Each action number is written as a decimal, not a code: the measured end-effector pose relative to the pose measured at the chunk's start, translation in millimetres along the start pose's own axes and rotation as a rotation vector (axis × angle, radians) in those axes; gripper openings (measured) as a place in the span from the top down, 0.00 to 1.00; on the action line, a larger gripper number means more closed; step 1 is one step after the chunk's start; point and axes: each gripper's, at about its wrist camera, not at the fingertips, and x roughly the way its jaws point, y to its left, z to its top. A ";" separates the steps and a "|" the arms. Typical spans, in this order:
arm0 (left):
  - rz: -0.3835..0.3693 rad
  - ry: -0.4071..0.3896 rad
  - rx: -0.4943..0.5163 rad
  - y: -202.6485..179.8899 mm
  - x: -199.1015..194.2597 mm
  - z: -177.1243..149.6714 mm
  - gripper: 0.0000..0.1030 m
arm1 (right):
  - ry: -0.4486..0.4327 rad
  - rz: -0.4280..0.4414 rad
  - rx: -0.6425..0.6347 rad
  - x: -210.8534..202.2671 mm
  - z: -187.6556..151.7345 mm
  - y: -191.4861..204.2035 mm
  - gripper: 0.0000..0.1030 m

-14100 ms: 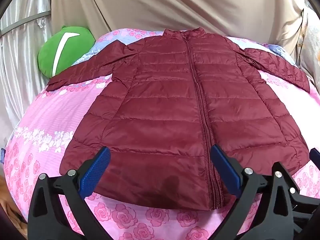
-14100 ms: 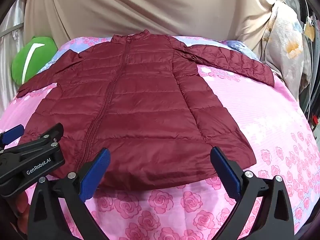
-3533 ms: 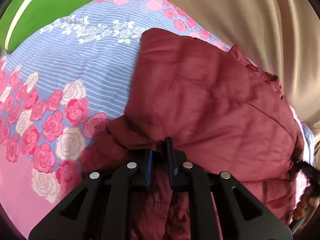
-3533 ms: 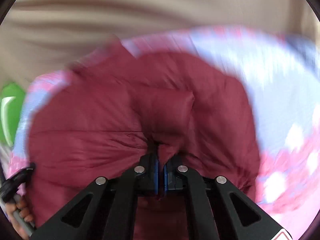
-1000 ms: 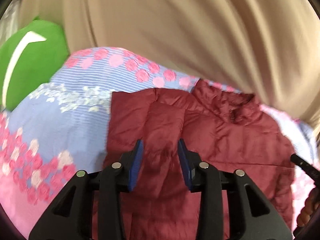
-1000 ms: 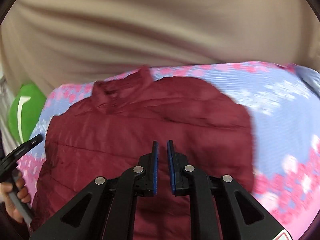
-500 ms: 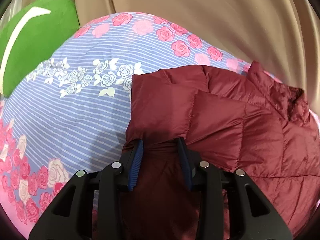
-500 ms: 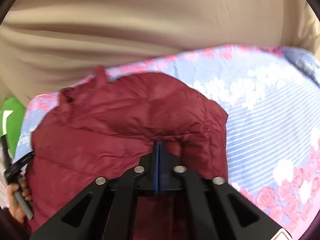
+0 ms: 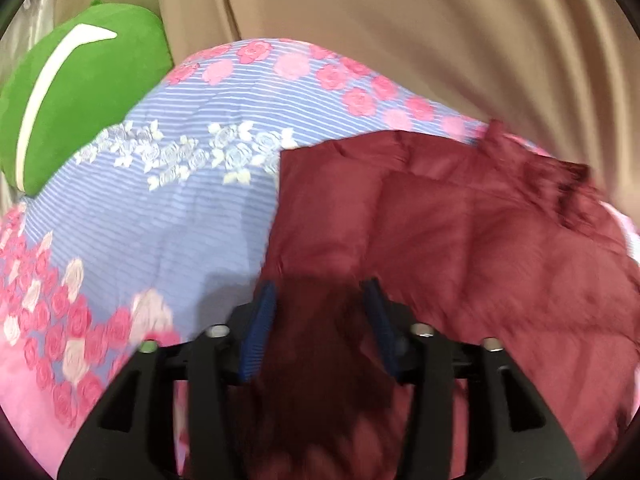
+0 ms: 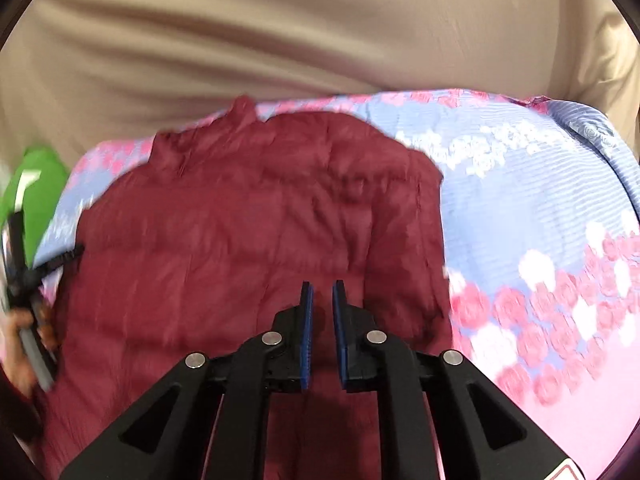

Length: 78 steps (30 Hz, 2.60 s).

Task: Fold large clothes

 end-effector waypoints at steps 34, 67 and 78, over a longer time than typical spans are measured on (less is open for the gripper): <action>0.050 0.115 0.126 -17.4 -12.9 -55.9 0.31 | -0.050 0.002 0.043 -10.9 -0.8 -1.1 0.88; -0.324 0.267 -0.267 142.2 -237.1 -234.8 0.07 | 0.100 0.249 0.460 -229.5 -296.8 -107.8 0.33; -0.412 0.261 -0.239 122.8 -247.8 -238.2 0.93 | 0.058 0.286 0.398 -211.9 -280.0 -65.3 0.94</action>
